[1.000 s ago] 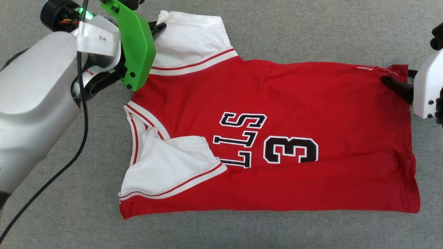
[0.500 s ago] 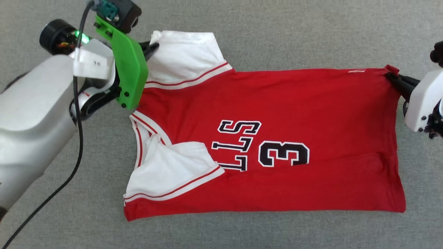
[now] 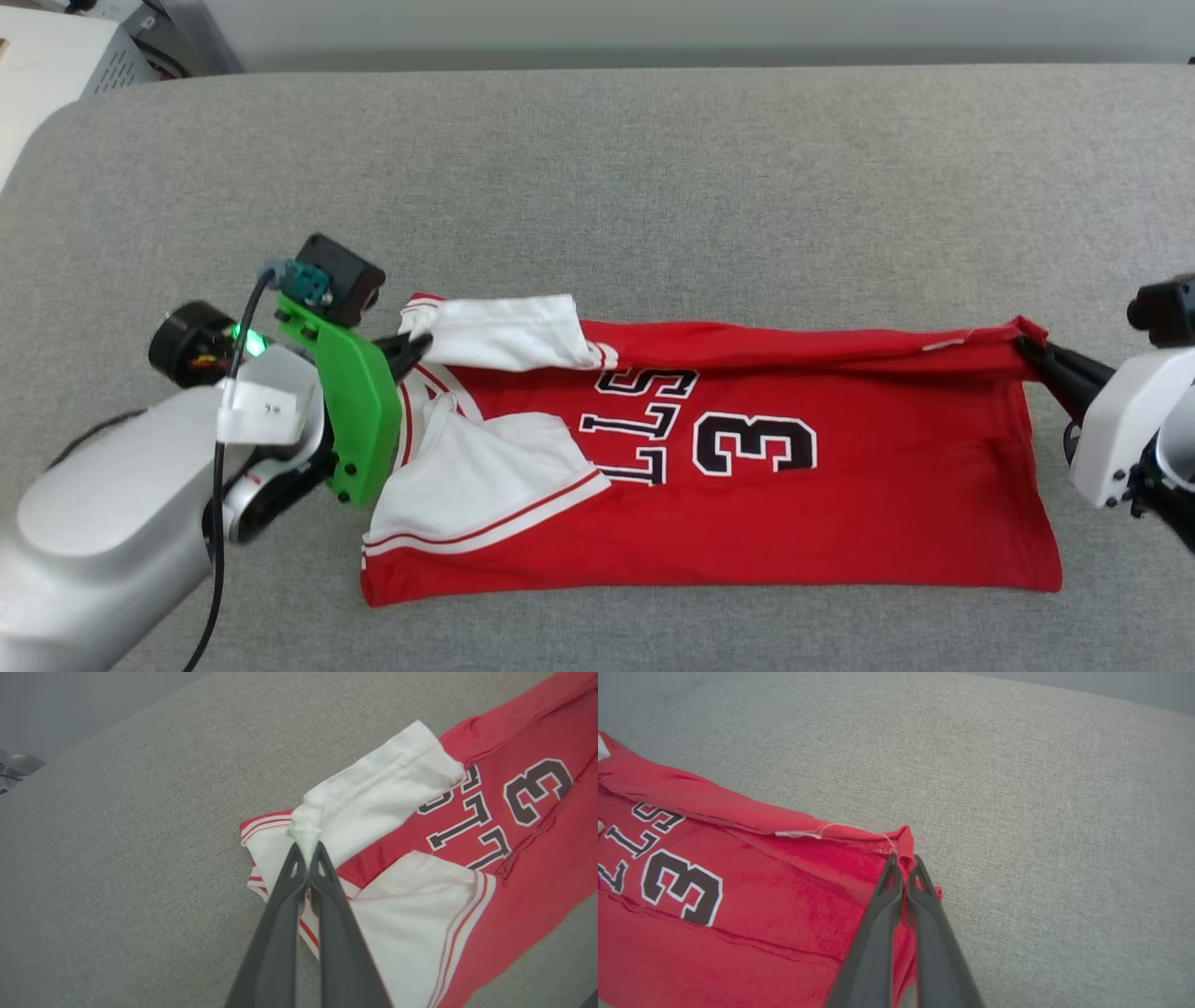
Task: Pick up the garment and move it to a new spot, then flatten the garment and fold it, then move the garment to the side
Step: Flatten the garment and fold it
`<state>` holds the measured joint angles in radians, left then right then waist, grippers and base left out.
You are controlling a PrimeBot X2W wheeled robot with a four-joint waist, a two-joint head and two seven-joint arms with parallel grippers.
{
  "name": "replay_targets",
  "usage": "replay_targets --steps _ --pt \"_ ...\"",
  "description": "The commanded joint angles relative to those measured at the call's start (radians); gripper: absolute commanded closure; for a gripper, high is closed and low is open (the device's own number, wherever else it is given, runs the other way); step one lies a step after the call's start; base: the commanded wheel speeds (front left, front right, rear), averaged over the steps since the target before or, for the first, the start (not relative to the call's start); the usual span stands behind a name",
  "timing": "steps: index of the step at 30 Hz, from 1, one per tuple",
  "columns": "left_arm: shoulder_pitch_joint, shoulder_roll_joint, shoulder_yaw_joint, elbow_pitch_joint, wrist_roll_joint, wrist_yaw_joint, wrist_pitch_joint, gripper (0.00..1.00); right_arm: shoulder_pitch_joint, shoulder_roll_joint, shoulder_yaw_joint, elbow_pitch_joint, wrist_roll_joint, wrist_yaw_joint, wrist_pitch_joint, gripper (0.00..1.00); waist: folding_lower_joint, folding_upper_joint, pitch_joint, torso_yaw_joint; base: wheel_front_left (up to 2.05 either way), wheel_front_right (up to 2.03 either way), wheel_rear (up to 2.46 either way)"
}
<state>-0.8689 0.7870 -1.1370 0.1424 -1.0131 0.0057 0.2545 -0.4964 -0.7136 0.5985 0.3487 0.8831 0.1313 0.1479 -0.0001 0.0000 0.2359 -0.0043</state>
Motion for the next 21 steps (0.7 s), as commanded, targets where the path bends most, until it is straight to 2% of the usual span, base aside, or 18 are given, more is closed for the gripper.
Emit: replay_targets --steps 1,6,11,21 --pt "0.041 0.014 -0.004 -0.019 -0.018 0.016 -0.010 1.00 0.036 -0.002 -0.005 -0.013 -0.003 -0.001 -0.009 1.00 0.0001 0.0000 -0.032 0.009 0.00 0.00 0.00" --pt "0.148 0.045 -0.018 -0.071 -0.053 0.063 -0.041 1.00 0.143 0.011 -0.027 -0.037 0.006 -0.001 -0.016 1.00 0.0001 0.0000 -0.049 0.015 0.00 0.00 0.00" --pt "0.221 0.049 -0.031 -0.075 -0.076 0.086 -0.068 1.00 0.218 0.018 -0.052 -0.051 -0.002 -0.001 -0.018 1.00 0.0001 0.0000 -0.046 0.020 0.00 0.00 0.00" --pt "0.301 0.010 -0.039 -0.019 -0.112 0.092 -0.128 1.00 0.307 0.060 -0.078 -0.047 0.000 -0.001 0.022 1.00 0.0001 0.0000 -0.026 0.018 0.00 0.00 0.00"
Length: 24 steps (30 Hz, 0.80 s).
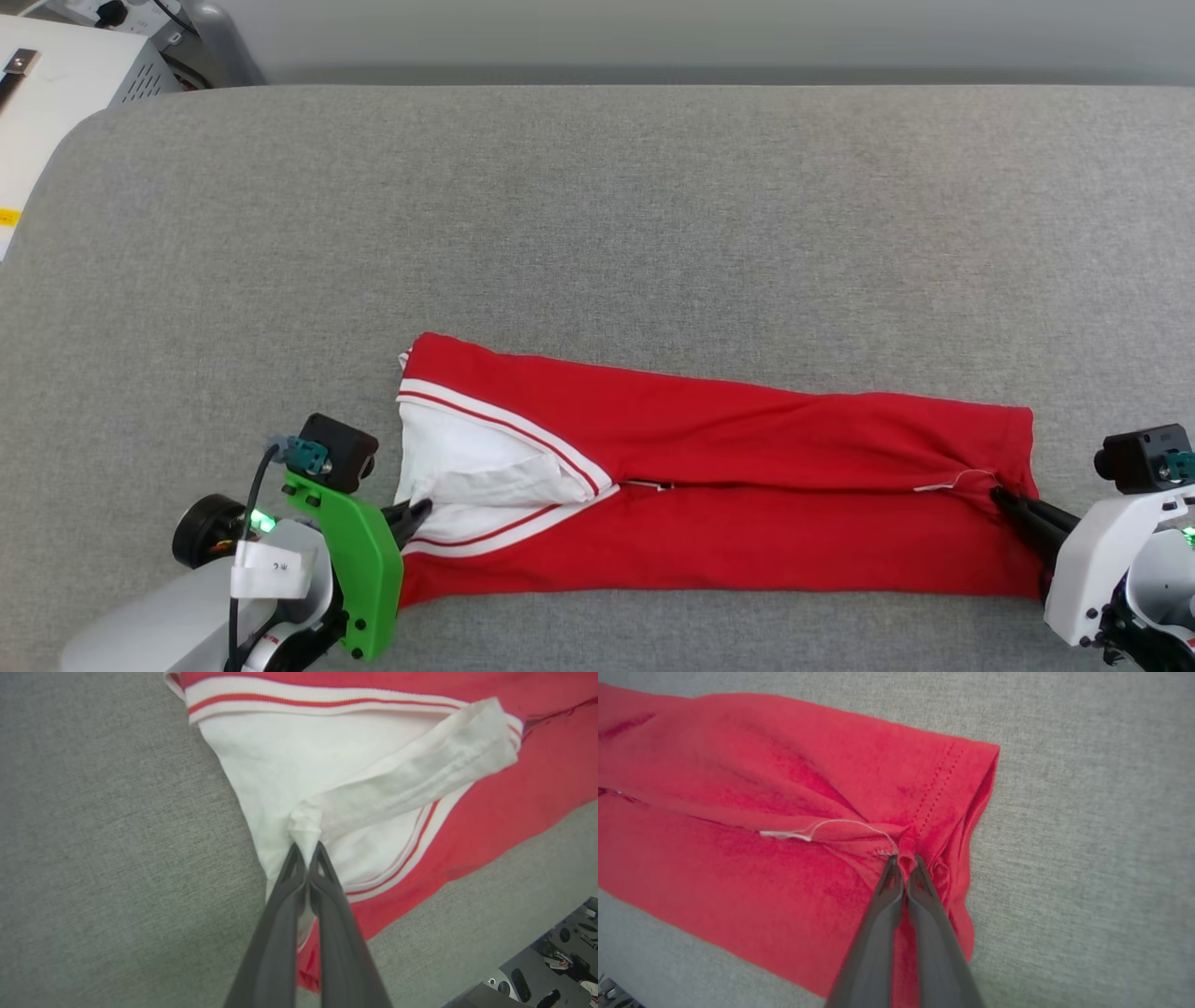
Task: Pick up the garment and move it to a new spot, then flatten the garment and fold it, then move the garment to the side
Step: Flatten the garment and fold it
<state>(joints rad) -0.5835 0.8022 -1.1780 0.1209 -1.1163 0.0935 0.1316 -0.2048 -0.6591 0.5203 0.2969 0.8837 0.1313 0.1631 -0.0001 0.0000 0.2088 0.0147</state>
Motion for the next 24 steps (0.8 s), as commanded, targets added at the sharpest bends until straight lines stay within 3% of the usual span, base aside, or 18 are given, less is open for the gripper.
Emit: replay_targets --steps 1,2,3,4,5,6,14,19,24 --pt "0.018 -0.012 0.006 0.012 -0.007 0.006 -0.020 1.00 0.015 0.010 0.001 0.010 -0.004 -0.001 0.007 1.00 0.0001 0.0000 -0.001 -0.002 0.00 0.00 0.00" --pt "0.025 -0.017 0.014 0.020 -0.011 0.009 -0.042 1.00 0.014 0.015 0.000 0.012 -0.004 -0.001 0.008 1.00 0.0001 0.0000 -0.005 -0.005 0.00 0.00 0.00" --pt "0.031 -0.019 0.024 0.025 -0.010 0.015 -0.070 0.77 0.012 0.019 -0.003 0.011 0.000 -0.001 0.006 1.00 0.0001 0.0000 -0.009 -0.008 0.00 0.00 0.00" --pt "0.034 -0.019 0.036 0.030 0.005 0.030 -0.112 0.00 0.010 0.022 -0.008 0.009 0.005 -0.001 0.004 0.60 0.0001 0.0000 -0.014 -0.010 0.00 0.00 0.00" --pt "0.041 -0.017 0.046 0.036 0.013 0.044 -0.142 0.00 0.010 0.022 -0.010 0.003 0.010 -0.001 0.004 0.15 0.0001 0.0000 -0.019 -0.012 0.00 0.00 0.00" --pt "0.050 -0.013 0.050 0.039 0.023 0.055 -0.169 0.00 0.011 0.019 -0.017 -0.007 0.021 -0.001 0.003 0.00 0.0001 0.0000 -0.026 -0.013 0.00 0.00 0.00" --pt "0.102 -0.003 0.126 0.009 0.095 0.206 -0.363 0.00 0.042 -0.025 -0.133 -0.111 0.153 -0.001 -0.001 0.00 0.0001 0.0000 -0.066 -0.005 0.00 0.00 0.00" --pt "0.134 -0.028 0.213 -0.028 0.162 0.303 -0.391 0.00 0.060 -0.057 -0.235 -0.146 0.248 -0.001 0.038 0.00 0.0001 0.0000 -0.071 0.007 0.00 0.00 0.00" --pt "0.198 -0.086 0.375 -0.091 0.309 0.374 -0.393 0.00 0.076 -0.085 -0.278 -0.107 0.315 -0.001 0.153 0.00 0.0001 0.0000 -0.058 0.020 0.00 0.00 0.00"
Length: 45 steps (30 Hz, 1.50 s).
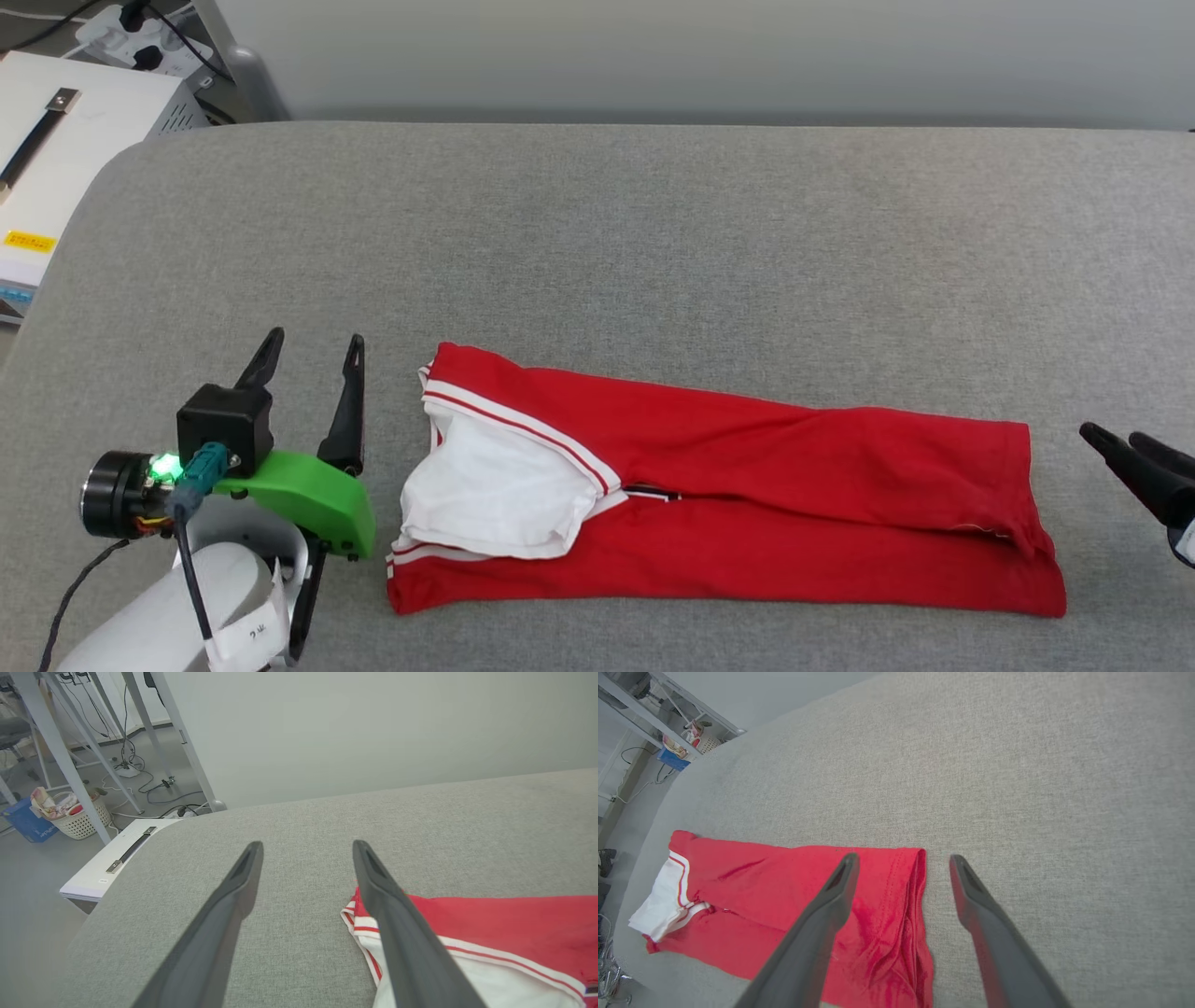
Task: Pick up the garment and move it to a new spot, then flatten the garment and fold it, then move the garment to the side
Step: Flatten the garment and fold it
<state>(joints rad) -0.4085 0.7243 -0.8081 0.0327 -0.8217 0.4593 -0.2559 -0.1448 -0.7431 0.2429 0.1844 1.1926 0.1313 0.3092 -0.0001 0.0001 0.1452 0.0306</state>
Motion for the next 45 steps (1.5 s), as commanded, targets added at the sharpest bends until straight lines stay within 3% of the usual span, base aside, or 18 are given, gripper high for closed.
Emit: replay_targets --steps 1,5,8,20,22,23,24,33,39,45 --pt "0.040 -0.020 0.032 -0.010 0.041 0.014 -0.005 0.00 0.016 -0.003 -0.001 0.015 0.013 -0.001 0.029 0.00 0.0001 -0.0001 0.010 0.006 0.00 0.00 0.00" --pt "0.110 -0.078 0.153 -0.036 0.162 0.030 -0.006 0.00 0.009 0.004 0.010 0.061 0.016 -0.001 0.098 0.00 0.0001 -0.0001 0.028 0.016 0.00 0.00 0.00" --pt "0.161 -0.131 0.228 -0.051 0.240 0.014 -0.006 0.00 -0.005 0.026 0.023 0.093 0.011 -0.001 0.125 0.00 0.0001 -0.0001 0.044 0.026 0.00 0.00 0.00" --pt "0.280 -0.346 0.432 -0.050 0.454 -0.115 -0.006 0.00 -0.028 0.124 0.114 0.147 -0.004 -0.001 0.154 0.00 0.0001 -0.0001 0.082 0.062 0.00 0.00 0.00" --pt "0.307 -0.400 0.495 -0.043 0.503 -0.156 -0.006 0.00 -0.036 0.146 0.157 0.155 -0.007 -0.001 0.155 0.00 0.0001 -0.0001 0.081 0.062 0.00 0.00 0.00" --pt "0.322 -0.434 0.527 -0.042 0.542 -0.192 -0.006 0.00 -0.041 0.147 0.188 0.155 -0.018 -0.001 0.149 0.59 0.0001 -0.0001 0.078 0.061 0.00 0.00 0.00" --pt "0.326 -0.442 0.536 -0.042 0.551 -0.201 -0.006 0.00 -0.044 0.145 0.193 0.158 -0.022 -0.001 0.142 1.00 0.0001 -0.0001 0.075 0.061 0.00 0.00 0.00" --pt "0.350 -0.500 0.604 -0.023 0.633 -0.284 -0.006 0.00 -0.071 0.059 0.166 0.199 -0.004 -0.001 0.096 1.00 0.0001 -0.0001 0.041 0.054 0.00 0.00 0.00" --pt "0.359 -0.526 0.638 -0.013 0.669 -0.319 -0.006 0.00 -0.084 -0.038 0.105 0.249 0.012 -0.001 0.069 1.00 0.0001 -0.0001 0.029 0.053 0.00 0.00 0.00" --pt "0.364 -0.544 0.667 -0.002 0.692 -0.348 -0.006 0.00 -0.089 -0.091 0.082 0.287 0.023 -0.001 0.096 1.00 0.0001 -0.0001 0.023 0.053 0.00 0.00 0.00"
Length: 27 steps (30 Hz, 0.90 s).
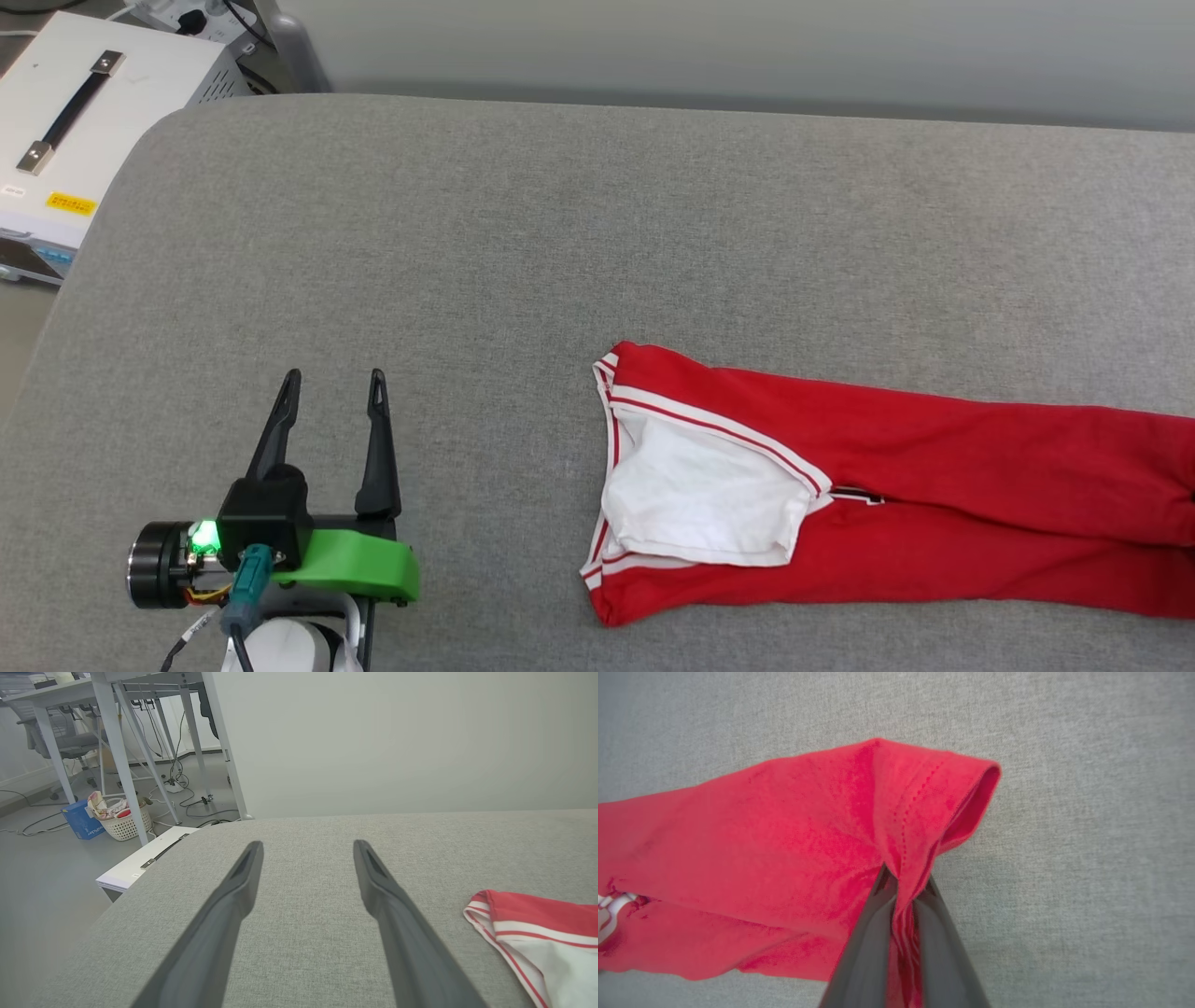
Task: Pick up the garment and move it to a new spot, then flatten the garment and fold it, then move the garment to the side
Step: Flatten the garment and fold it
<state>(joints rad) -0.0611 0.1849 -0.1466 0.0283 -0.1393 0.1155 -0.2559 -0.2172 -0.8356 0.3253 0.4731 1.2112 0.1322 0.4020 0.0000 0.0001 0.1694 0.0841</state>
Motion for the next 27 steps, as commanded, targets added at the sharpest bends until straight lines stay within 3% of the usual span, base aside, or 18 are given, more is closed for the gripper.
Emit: replay_targets --steps 1,11,19,27 --pt "0.018 -0.007 0.010 0.004 0.012 -0.007 -0.006 0.00 -0.017 -0.001 0.000 -0.011 0.010 -0.002 0.012 1.00 0.0000 -0.0001 -0.002 -0.002 0.00 0.00 0.00" --pt "0.037 -0.037 0.052 -0.001 0.039 -0.036 -0.006 0.00 -0.037 -0.008 0.055 -0.271 -0.010 -0.002 0.108 1.00 0.0000 -0.0001 -0.005 -0.017 0.00 0.00 0.00" --pt "0.014 -0.060 0.061 -0.003 0.060 -0.056 -0.006 0.00 -0.147 0.095 0.152 -0.464 -0.068 -0.002 0.234 1.00 0.0000 -0.0001 0.024 -0.003 0.00 0.00 0.00" --pt "-0.018 -0.078 0.066 -0.001 0.073 -0.072 -0.006 0.00 -0.323 0.223 0.309 -0.490 -0.144 -0.002 0.349 1.00 0.0000 -0.0001 0.064 0.020 0.00 0.00 0.00"
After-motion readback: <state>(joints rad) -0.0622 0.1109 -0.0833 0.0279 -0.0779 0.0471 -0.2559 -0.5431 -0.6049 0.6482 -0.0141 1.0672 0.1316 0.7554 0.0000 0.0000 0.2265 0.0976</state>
